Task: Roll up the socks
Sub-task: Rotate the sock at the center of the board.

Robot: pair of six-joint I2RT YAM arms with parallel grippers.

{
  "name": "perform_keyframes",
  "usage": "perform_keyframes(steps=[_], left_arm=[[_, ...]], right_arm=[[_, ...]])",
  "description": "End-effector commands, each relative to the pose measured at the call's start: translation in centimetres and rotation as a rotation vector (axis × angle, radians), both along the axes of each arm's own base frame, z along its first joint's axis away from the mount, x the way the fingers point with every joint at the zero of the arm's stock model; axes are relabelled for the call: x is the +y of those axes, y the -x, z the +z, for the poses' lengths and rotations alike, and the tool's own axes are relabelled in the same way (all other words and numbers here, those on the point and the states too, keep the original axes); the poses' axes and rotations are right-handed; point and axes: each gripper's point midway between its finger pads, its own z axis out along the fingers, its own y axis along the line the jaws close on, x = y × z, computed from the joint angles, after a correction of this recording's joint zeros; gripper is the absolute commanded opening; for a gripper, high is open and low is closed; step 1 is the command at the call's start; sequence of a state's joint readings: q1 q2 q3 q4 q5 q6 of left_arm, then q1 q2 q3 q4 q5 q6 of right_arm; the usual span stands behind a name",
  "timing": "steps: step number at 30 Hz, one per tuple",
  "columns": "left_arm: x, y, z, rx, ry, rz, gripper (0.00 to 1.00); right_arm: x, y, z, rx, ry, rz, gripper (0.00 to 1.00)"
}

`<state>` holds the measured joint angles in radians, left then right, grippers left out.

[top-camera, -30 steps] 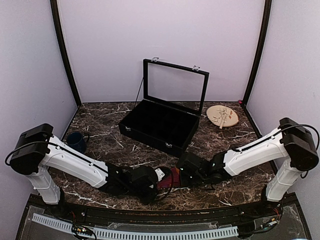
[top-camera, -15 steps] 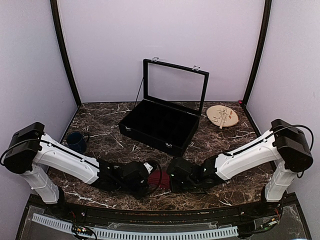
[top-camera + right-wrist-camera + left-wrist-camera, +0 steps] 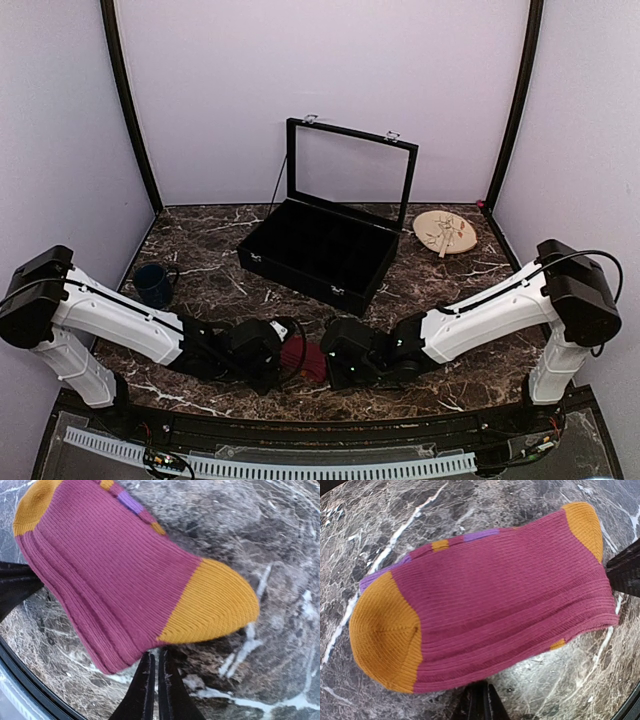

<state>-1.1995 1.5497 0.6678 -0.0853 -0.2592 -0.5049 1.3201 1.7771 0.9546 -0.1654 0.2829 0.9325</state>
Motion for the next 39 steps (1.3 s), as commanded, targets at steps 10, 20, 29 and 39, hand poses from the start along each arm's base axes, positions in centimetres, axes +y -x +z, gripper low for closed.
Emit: perform_keyframes(steps=[10, 20, 29, 39], left_arm=[[3.7, 0.4, -1.7, 0.054, -0.099, 0.052, 0.08], [4.2, -0.3, -1.7, 0.055, -0.085, 0.076, 0.08], [3.5, -1.3, -2.1, 0.072, -0.071, 0.078, 0.08], [2.6, -2.9, -2.2, 0.097, -0.046, 0.076, 0.09]], right_arm=[[-0.9, -2.7, 4.2, -0.141, 0.057, -0.009, 0.26], [-1.0, -7.6, 3.8, -0.175, 0.066, -0.020, 0.26], [-0.3, -7.6, 1.5, -0.131, 0.074, 0.007, 0.18], [-1.2, -5.6, 0.2, -0.054, 0.036, 0.022, 0.14]])
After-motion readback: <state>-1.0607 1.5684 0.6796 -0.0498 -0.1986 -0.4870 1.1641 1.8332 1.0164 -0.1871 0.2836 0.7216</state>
